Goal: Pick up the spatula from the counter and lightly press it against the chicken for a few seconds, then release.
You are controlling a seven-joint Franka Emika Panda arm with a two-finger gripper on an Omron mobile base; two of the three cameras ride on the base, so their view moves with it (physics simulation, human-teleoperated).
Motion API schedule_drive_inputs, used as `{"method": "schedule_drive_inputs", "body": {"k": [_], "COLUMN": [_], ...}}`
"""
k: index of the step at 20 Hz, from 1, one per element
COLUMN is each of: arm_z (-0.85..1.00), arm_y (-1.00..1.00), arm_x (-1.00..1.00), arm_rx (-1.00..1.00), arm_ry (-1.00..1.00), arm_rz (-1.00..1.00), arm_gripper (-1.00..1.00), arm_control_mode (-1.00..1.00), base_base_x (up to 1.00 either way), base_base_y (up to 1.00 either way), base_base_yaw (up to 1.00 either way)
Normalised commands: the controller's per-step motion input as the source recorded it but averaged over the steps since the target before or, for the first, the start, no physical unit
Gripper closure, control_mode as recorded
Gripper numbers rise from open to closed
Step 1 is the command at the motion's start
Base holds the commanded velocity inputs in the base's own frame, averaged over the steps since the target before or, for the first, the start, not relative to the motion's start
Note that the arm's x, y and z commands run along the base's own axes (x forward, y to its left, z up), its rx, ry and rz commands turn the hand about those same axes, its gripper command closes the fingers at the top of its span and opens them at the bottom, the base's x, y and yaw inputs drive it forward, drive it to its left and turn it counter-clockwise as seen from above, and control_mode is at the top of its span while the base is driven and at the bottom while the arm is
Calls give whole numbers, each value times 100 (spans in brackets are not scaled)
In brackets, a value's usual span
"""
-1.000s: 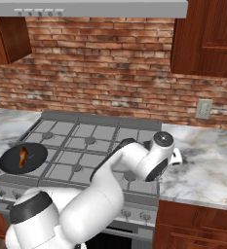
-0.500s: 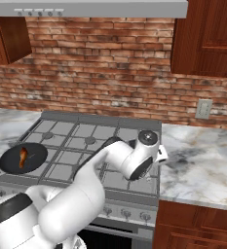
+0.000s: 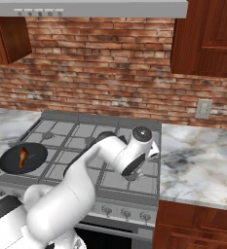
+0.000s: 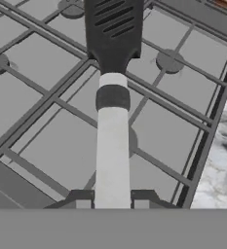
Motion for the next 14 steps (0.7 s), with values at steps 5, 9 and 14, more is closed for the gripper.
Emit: {"method": "schedule_drive_inputs", "body": {"k": [5,9,14], "arm_z": [11,12,2], "arm_y": [37,36,43], "arm_x": [0,0,0], "arm_rx": [0,0,0], "arm_ry": [-3,-4,0], "arm_rz": [17,13,8], "arm_gripper": [100,100,100], "arm_control_mode": [-100,-100,-100], "base_base_x": [0,0,0], "base_base_y": [0,0,0], "base_base_yaw": [0,0,0]}}
